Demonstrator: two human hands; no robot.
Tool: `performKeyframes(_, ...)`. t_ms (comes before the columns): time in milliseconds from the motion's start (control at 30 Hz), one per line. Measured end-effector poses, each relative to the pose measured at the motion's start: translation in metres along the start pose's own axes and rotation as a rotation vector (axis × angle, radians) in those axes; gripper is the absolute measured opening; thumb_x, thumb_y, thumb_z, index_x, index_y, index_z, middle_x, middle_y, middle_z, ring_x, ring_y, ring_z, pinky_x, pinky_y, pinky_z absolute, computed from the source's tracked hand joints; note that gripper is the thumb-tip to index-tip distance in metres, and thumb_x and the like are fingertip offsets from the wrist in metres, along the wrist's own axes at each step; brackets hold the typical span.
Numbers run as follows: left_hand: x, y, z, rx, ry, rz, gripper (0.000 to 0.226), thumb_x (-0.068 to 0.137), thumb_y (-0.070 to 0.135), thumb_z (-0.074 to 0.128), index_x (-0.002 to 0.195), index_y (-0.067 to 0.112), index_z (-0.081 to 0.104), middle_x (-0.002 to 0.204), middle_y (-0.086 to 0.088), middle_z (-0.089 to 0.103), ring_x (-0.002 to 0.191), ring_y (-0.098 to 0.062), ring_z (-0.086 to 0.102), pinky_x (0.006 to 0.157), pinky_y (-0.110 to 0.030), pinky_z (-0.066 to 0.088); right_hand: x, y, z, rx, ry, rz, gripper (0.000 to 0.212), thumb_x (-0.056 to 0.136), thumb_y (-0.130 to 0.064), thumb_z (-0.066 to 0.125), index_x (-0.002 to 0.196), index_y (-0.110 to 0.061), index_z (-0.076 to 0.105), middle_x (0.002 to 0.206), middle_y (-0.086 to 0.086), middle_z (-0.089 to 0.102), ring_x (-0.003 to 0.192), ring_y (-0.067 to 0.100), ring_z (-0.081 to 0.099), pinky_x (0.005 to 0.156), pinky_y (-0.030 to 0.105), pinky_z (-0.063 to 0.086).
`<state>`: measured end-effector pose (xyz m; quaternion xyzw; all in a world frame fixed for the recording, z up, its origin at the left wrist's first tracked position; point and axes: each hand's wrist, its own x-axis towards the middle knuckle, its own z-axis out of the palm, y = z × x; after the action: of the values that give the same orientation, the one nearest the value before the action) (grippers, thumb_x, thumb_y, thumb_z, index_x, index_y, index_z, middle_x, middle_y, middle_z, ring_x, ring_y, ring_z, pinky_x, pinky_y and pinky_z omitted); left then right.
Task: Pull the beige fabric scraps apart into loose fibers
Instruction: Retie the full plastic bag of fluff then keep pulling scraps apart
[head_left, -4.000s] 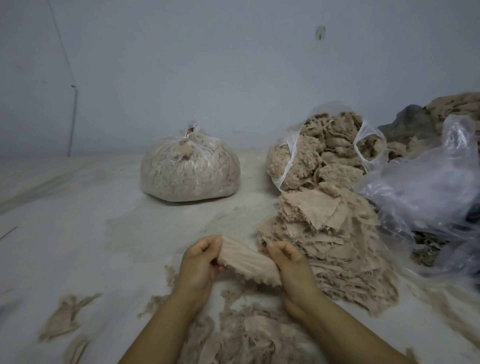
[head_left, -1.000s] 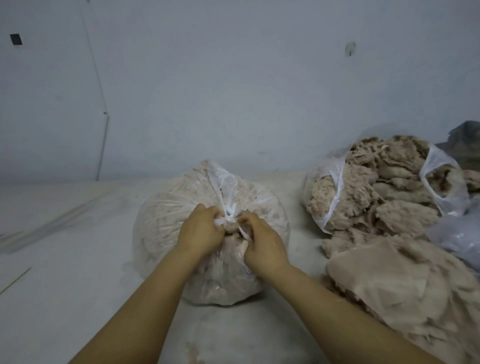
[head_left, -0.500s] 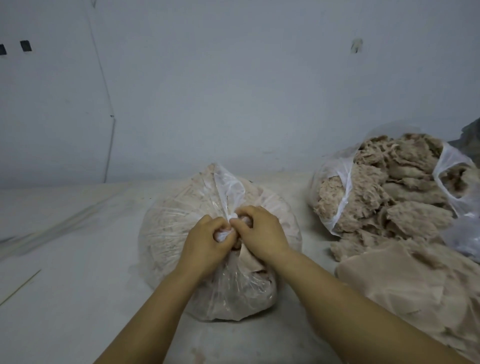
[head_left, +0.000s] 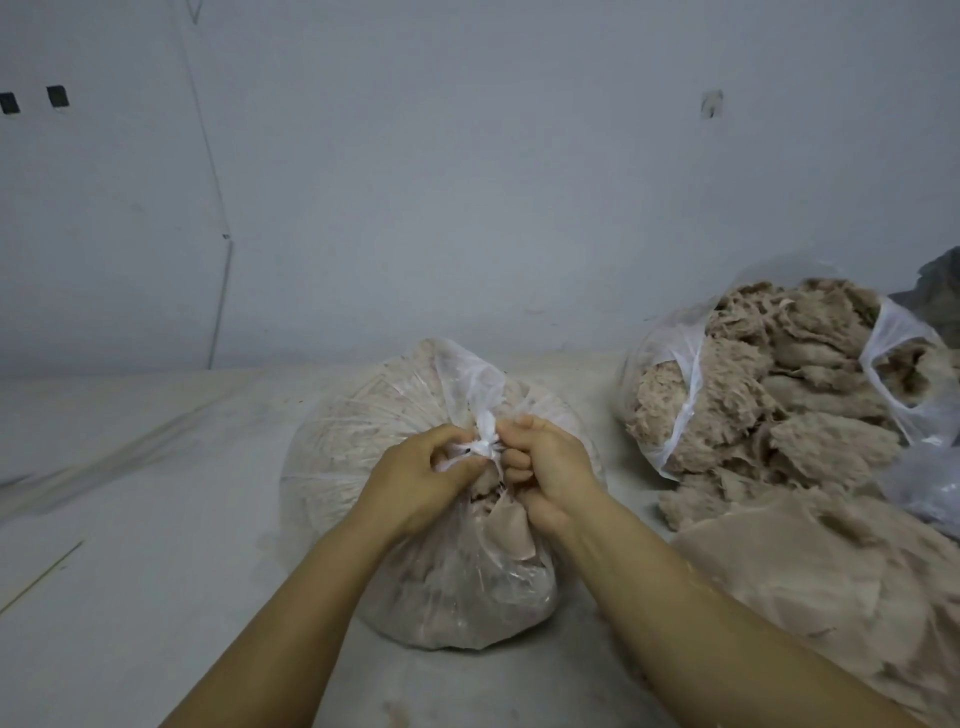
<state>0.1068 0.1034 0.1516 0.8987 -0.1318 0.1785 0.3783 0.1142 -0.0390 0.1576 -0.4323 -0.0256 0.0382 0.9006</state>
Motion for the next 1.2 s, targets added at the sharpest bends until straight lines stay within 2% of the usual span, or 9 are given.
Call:
performKeyframes(100,0.001,0.005,-0.007,0.016,-0.063,0.016,0.013,0.080,0.051,0.065,0.090,0.058,0.060,0.070,0.027,0.058,0.067,0.011,0.052,0.057,-0.008,0.035,-0.002,-0.003,-0.004,-0.012,-0.012,0.026,0.026,0.090,0.006,0.050,0.071,-0.010,0.042,0.044,-0.002,0.043,0.030,0.003,0.027,0.028,0.014,0.020)
performKeyframes(300,0.001,0.005,0.002,0.174,0.037,0.085,0.011,0.084,0.026,0.064,0.085,0.037,0.069,0.077,0.013,0.061,0.078,-0.011,0.056,0.069,-0.029,0.044,-0.011,-0.004,-0.012,-0.002,-0.125,0.101,0.029,0.091,0.001,0.043,0.064,-0.008,0.041,0.044,0.000,0.038,0.026,0.002,0.020,0.026,0.015,0.013)
performKeyframes(500,0.005,0.000,0.004,0.196,0.045,0.107,0.020,0.088,0.014,0.058,0.085,0.025,0.074,0.069,0.006,0.050,0.070,-0.014,0.047,0.059,-0.021,0.033,-0.023,0.002,-0.017,0.207,-0.185,0.165,0.038,0.084,0.004,0.043,0.048,-0.011,0.042,0.049,0.003,0.037,0.026,0.004,0.018,0.024,0.016,0.014)
performKeyframes(633,0.002,-0.002,0.010,0.245,0.097,0.099,0.023,0.089,0.012,0.057,0.091,0.026,0.075,0.069,0.004,0.048,0.070,-0.016,0.047,0.056,-0.020,0.030,-0.028,0.008,-0.018,0.227,-0.158,0.105,0.034,0.087,0.004,0.042,0.056,-0.011,0.042,0.047,0.003,0.044,0.025,0.003,0.021,0.025,0.016,0.015)
performKeyframes(767,-0.004,0.003,0.006,0.252,0.147,0.088,0.023,0.085,0.028,0.064,0.107,0.033,0.066,0.090,0.006,0.055,0.085,-0.017,0.055,0.069,-0.029,0.043,-0.029,0.007,-0.020,0.073,-0.083,-0.051,0.021,0.090,0.003,0.052,0.074,-0.010,0.048,0.060,0.008,0.043,0.035,0.005,0.028,0.031,0.017,0.022)
performKeyframes(867,-0.013,0.015,0.004,0.346,0.289,0.273,0.055,0.074,0.041,0.075,0.126,0.032,0.057,0.111,0.006,0.045,0.084,-0.010,0.048,0.064,-0.027,0.046,-0.030,0.002,-0.019,-0.048,-0.126,-0.139,0.015,0.089,0.001,0.057,0.082,-0.011,0.052,0.064,0.009,0.055,0.042,0.006,0.036,0.035,0.016,0.028)
performKeyframes(967,-0.005,0.029,-0.004,0.143,0.058,0.209,0.057,0.080,0.029,0.074,0.132,0.023,0.053,0.120,0.008,0.045,0.106,-0.013,0.047,0.088,-0.022,0.041,-0.031,-0.004,-0.016,-0.144,-0.161,-0.195,0.016,0.089,0.002,0.055,0.083,-0.012,0.052,0.061,0.007,0.054,0.042,0.005,0.039,0.035,0.015,0.028)
performKeyframes(1067,0.004,0.036,-0.016,-0.319,-0.208,-0.029,0.030,0.086,0.015,0.066,0.115,0.021,0.062,0.110,0.002,0.063,0.103,-0.010,0.058,0.086,-0.016,0.045,-0.033,-0.006,-0.017,-0.166,-0.162,-0.181,0.015,0.091,0.001,0.052,0.083,-0.011,0.052,0.059,0.005,0.053,0.038,0.006,0.034,0.031,0.015,0.023)
performKeyframes(1200,0.005,0.037,0.000,-0.221,-0.067,0.002,0.013,0.090,0.014,0.061,0.079,0.017,0.066,0.088,-0.009,0.060,0.078,-0.015,0.057,0.069,-0.022,0.044,-0.035,0.006,-0.017,-0.234,-0.107,-0.141,0.010,0.092,-0.004,0.056,0.085,-0.011,0.054,0.060,0.001,0.052,0.043,0.007,0.042,0.038,0.017,0.036)
